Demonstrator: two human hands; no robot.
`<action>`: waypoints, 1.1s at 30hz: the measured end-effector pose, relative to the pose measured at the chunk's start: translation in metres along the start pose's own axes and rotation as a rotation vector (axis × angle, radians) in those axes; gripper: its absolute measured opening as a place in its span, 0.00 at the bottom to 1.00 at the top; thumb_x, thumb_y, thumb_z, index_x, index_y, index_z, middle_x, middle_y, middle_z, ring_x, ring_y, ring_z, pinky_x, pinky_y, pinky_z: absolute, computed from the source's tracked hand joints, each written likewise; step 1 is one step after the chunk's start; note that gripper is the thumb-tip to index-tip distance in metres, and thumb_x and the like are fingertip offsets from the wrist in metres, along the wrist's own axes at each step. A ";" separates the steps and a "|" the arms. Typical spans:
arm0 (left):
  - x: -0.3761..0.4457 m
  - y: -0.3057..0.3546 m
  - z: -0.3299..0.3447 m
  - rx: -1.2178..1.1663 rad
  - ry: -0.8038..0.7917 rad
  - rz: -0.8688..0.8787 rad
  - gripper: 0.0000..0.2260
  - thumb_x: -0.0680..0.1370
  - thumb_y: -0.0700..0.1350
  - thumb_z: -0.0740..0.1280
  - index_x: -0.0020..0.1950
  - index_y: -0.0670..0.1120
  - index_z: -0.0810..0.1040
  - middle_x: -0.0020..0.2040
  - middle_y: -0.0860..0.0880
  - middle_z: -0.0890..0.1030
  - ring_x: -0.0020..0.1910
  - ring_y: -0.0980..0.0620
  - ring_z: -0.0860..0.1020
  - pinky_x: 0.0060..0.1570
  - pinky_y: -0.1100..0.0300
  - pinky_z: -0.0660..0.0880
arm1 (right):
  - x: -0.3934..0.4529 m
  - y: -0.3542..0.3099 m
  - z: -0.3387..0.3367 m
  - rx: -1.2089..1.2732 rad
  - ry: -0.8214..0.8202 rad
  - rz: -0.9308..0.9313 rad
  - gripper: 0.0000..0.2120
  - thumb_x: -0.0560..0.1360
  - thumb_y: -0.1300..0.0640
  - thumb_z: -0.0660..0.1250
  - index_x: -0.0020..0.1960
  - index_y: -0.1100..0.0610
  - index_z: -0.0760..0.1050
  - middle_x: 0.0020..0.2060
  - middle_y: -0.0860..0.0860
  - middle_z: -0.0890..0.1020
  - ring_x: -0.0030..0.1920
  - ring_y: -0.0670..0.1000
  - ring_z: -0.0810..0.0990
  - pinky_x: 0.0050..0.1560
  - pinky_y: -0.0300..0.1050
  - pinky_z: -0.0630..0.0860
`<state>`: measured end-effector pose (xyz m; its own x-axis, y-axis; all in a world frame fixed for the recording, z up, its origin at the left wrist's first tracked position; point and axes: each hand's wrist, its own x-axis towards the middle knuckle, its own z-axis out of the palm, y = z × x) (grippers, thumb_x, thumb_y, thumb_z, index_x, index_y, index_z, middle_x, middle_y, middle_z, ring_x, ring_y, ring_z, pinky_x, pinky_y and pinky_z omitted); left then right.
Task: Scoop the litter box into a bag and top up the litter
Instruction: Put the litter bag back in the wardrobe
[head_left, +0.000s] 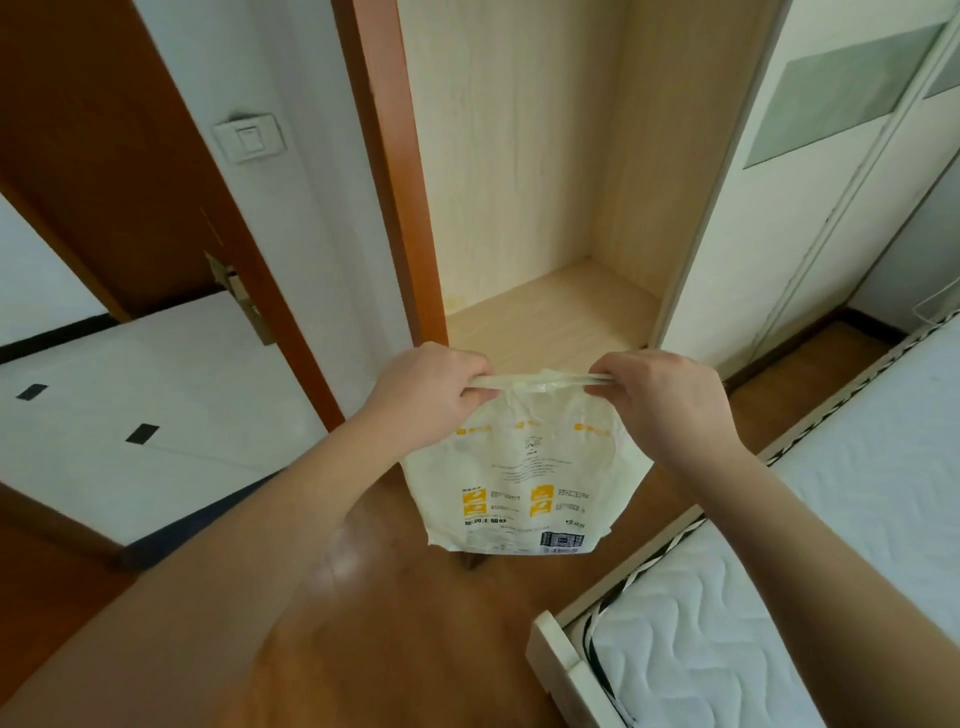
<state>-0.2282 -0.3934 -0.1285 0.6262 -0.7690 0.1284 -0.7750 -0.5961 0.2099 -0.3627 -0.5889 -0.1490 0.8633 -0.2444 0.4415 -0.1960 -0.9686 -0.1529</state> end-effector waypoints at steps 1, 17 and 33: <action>0.010 -0.001 0.004 -0.007 -0.003 0.003 0.11 0.80 0.56 0.63 0.53 0.52 0.81 0.38 0.53 0.81 0.38 0.53 0.77 0.35 0.58 0.69 | 0.006 0.004 0.004 -0.009 -0.006 0.018 0.06 0.76 0.51 0.68 0.44 0.53 0.81 0.33 0.46 0.79 0.35 0.52 0.78 0.29 0.40 0.63; 0.180 -0.043 0.035 -0.132 0.011 0.145 0.13 0.80 0.54 0.64 0.45 0.45 0.79 0.33 0.51 0.76 0.36 0.48 0.75 0.34 0.55 0.70 | 0.123 0.058 0.056 -0.174 -0.033 0.361 0.10 0.76 0.45 0.64 0.45 0.50 0.80 0.37 0.47 0.82 0.39 0.53 0.79 0.38 0.49 0.78; 0.325 -0.022 0.073 -0.163 0.111 0.214 0.08 0.79 0.45 0.65 0.52 0.51 0.83 0.46 0.50 0.84 0.45 0.46 0.80 0.42 0.58 0.68 | 0.194 0.133 0.087 -0.202 -0.111 0.468 0.09 0.77 0.46 0.63 0.46 0.48 0.80 0.36 0.43 0.81 0.37 0.47 0.79 0.37 0.44 0.77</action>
<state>-0.0138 -0.6471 -0.1618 0.4622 -0.8379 0.2903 -0.8725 -0.3710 0.3180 -0.1807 -0.7614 -0.1610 0.7037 -0.6578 0.2684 -0.6491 -0.7489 -0.1334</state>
